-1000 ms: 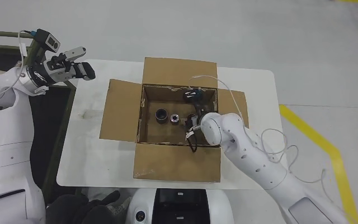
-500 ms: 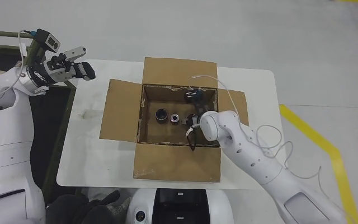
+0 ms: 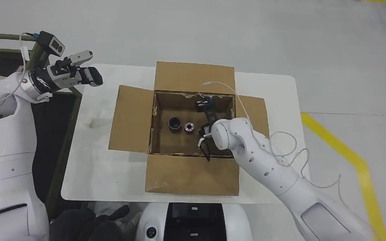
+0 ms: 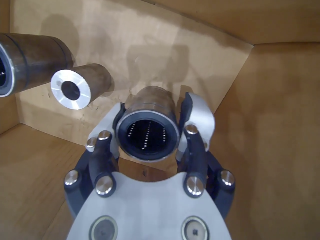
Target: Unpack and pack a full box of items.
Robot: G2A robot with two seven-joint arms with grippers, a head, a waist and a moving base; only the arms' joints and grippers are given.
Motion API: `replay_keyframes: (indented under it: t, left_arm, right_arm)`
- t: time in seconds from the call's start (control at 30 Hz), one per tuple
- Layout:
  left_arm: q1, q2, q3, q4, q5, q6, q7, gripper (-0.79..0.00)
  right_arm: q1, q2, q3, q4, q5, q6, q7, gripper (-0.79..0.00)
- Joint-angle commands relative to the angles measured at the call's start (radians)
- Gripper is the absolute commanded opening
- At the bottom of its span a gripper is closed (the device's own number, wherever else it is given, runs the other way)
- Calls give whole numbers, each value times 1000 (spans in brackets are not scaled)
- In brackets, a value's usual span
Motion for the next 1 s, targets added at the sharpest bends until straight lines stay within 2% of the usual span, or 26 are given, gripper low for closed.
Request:
replay_keyframes:
  t: [0.0, 0.43, 0.97]
  left_arm:
    - [0, 0, 0, 0, 0, 0, 0, 0]
    - [0, 0, 0, 0, 0, 0, 0, 0]
    - [0, 0, 0, 0, 0, 0, 0, 0]
  right_arm:
    - [-5, 0, 4, -14, -10, 2, 8, -785]
    - [-87, 18, 63, -228, -110, -2, 30, -785]
    - [-182, 37, 175, -491, -164, -53, 65, -785]
